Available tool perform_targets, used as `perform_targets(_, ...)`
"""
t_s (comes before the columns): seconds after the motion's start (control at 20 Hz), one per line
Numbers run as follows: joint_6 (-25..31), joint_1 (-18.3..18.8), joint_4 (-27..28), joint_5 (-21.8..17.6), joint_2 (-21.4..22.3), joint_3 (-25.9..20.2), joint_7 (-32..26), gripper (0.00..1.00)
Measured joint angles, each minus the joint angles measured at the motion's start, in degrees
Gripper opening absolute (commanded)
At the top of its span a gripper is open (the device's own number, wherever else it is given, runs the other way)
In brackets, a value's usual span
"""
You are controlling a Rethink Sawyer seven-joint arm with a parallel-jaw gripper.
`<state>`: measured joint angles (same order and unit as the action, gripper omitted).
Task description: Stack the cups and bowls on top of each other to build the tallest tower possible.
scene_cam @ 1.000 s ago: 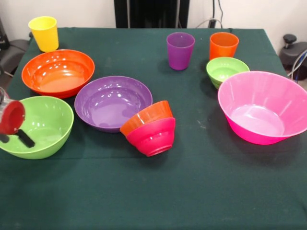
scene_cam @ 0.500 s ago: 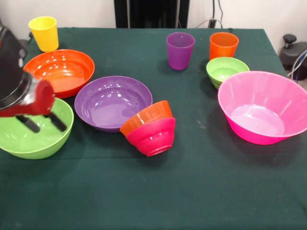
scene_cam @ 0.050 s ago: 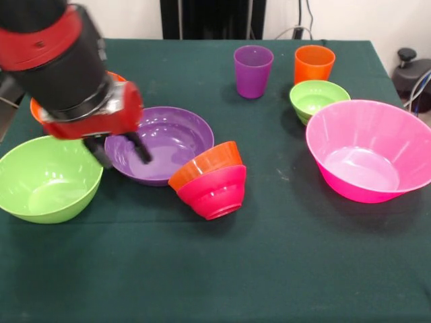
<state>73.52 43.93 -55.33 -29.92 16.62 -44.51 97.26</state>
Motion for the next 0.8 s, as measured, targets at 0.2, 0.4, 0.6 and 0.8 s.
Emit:
perform_targets(0.2,-3.09,-1.34,-5.61,2.55,2.68,1.6,5.48,1.0)
perform_targets(0.4,-4.58,-2.24,-10.35,4.18,4.9,2.54,9.17,1.0)
perform_targets(0.6,-5.41,-2.36,-13.09,4.24,6.03,3.06,9.92,1.0)
perform_targets(0.8,-5.77,-2.46,-13.77,4.24,6.18,4.31,9.92,1.0)
